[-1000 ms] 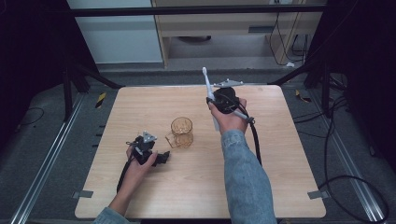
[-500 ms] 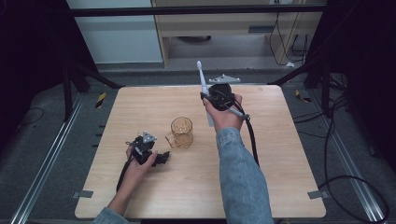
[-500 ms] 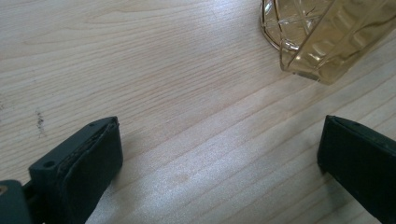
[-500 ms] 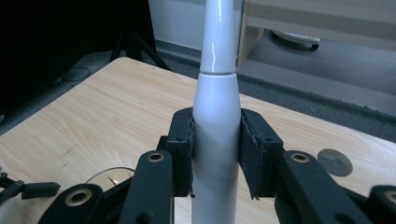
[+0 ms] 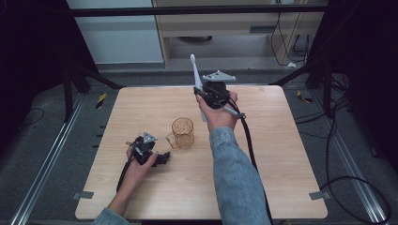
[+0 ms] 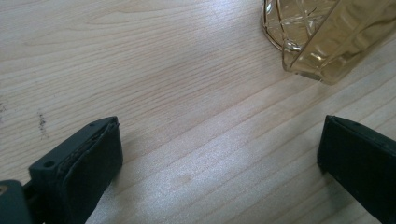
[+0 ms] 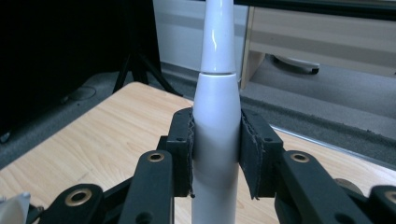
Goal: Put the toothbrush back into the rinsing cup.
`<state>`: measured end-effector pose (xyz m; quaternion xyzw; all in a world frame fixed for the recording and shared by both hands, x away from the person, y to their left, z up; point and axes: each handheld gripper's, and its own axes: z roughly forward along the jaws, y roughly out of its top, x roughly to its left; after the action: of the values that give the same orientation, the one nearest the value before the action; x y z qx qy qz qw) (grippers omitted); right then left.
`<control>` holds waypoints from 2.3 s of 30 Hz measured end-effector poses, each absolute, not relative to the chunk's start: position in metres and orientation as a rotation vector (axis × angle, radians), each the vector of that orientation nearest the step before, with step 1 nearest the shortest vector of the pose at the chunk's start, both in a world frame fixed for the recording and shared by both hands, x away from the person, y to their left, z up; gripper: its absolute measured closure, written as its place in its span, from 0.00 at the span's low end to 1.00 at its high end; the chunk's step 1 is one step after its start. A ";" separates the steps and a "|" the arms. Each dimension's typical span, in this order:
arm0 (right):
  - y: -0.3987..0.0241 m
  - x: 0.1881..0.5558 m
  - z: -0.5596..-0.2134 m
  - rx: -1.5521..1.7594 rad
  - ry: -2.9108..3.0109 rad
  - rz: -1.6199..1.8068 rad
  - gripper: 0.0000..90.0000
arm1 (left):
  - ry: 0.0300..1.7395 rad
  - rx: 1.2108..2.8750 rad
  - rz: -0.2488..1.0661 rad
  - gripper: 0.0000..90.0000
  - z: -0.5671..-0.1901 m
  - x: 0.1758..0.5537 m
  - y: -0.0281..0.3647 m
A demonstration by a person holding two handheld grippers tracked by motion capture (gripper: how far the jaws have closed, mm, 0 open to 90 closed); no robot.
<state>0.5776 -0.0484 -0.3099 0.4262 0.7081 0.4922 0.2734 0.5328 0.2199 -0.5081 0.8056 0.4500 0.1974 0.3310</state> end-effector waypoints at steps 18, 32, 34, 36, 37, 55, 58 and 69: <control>-0.027 0.580 -0.302 1.121 1.877 1.389 0.74 | 1.177 2.100 0.517 0.00 -0.508 0.533 0.221; -0.001 0.582 -0.317 1.084 1.906 1.411 0.74 | 1.181 2.097 0.519 0.00 -0.508 0.533 0.221; 0.002 0.583 -0.320 1.088 1.907 1.413 0.74 | 1.181 2.098 0.519 0.00 -0.508 0.533 0.221; 0.005 0.584 -0.326 1.101 1.903 1.416 0.74 | 1.179 2.098 0.518 0.00 -0.508 0.533 0.221; 0.006 0.584 -0.328 1.105 1.897 1.422 0.74 | 1.178 2.099 0.518 0.00 -0.508 0.533 0.221; 0.019 0.585 -0.341 1.088 1.904 1.439 0.74 | 1.174 2.104 0.517 0.00 -0.508 0.533 0.222; 0.018 0.584 -0.342 1.085 1.898 1.447 0.74 | 1.175 2.104 0.517 0.00 -0.508 0.533 0.222; 0.015 0.581 -0.350 1.114 1.875 1.462 0.74 | 1.175 2.101 0.516 0.00 -0.508 0.533 0.222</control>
<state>0.5808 0.0152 -0.3496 0.4102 0.6906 0.5383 0.2552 0.5329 0.2224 -0.5083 0.8046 0.4501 0.1974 0.3332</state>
